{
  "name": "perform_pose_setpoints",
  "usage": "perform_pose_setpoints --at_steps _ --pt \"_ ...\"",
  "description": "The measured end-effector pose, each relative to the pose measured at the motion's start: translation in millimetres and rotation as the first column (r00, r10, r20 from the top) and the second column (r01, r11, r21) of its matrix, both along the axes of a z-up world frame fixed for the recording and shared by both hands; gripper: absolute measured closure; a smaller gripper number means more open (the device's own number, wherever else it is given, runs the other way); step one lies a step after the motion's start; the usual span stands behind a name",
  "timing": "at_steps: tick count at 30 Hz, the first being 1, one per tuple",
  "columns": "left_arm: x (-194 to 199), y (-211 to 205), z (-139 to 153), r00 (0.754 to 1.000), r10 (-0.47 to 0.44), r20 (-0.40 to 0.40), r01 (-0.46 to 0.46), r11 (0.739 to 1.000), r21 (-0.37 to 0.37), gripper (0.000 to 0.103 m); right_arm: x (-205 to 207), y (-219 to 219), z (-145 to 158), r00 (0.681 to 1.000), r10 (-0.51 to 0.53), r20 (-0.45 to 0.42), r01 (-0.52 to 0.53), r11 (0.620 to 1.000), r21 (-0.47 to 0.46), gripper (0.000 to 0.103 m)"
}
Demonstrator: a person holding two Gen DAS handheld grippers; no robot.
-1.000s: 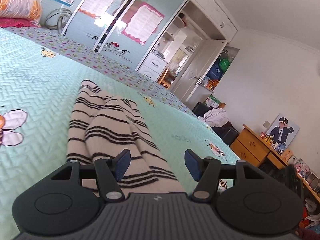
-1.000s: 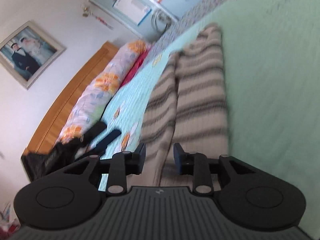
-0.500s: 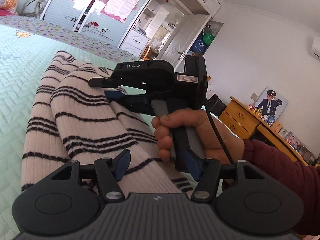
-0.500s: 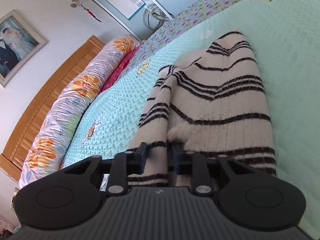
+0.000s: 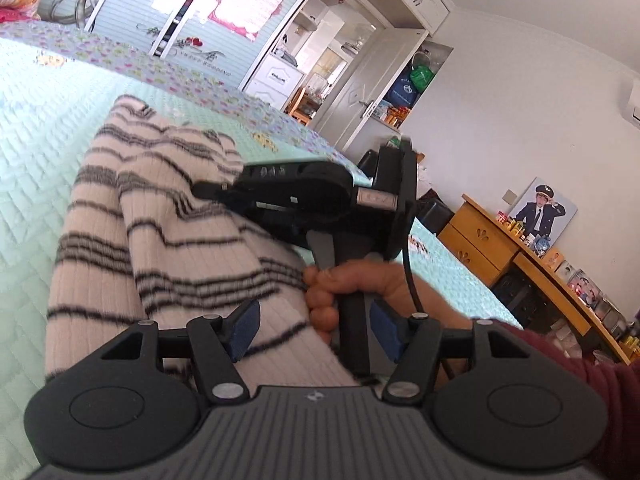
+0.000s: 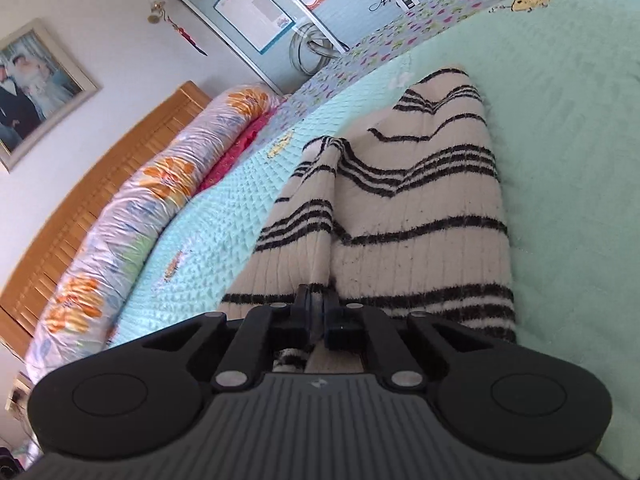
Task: Fold clothes
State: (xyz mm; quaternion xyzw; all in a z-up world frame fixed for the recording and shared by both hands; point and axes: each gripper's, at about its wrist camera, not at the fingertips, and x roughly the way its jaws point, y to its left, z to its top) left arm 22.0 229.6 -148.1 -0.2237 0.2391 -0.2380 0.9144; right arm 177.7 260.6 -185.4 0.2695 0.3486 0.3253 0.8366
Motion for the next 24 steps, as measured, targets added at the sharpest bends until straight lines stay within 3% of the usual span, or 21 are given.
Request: perform_pose_setpoints --at_steps 2,6,10,12,15,20,24 --pt "3 6 5 0.998 0.066 -0.003 -0.066 0.998 -0.001 0.039 1 -3 0 1.000 0.013 -0.004 -0.013 1.000 0.023 0.098" --pt "25 23 15 0.990 0.142 -0.017 -0.143 0.986 -0.081 0.039 -2 -8 8 1.000 0.012 0.009 -0.013 0.998 0.059 0.099" --pt "64 27 19 0.969 0.247 -0.011 -0.247 0.966 -0.072 0.039 -1 -2 3 1.000 0.008 -0.001 -0.008 1.000 0.001 0.099" --pt "91 30 9 0.954 0.292 -0.068 -0.295 0.954 -0.046 0.039 1 -1 1 1.000 0.011 -0.011 -0.011 1.000 0.007 0.099" --pt "111 34 -12 0.943 0.311 -0.119 -0.317 0.948 -0.036 0.043 2 -7 2 1.000 0.010 -0.027 -0.009 0.999 0.043 0.096" --pt "105 27 -21 0.948 0.310 -0.067 -0.310 0.951 0.009 0.042 -4 -26 12 0.998 -0.065 -0.002 0.064 0.992 0.112 0.092" --pt "102 21 -23 0.951 0.306 -0.042 -0.304 0.951 0.049 0.041 13 -17 26 1.000 -0.012 0.027 0.007 0.984 0.177 0.092"
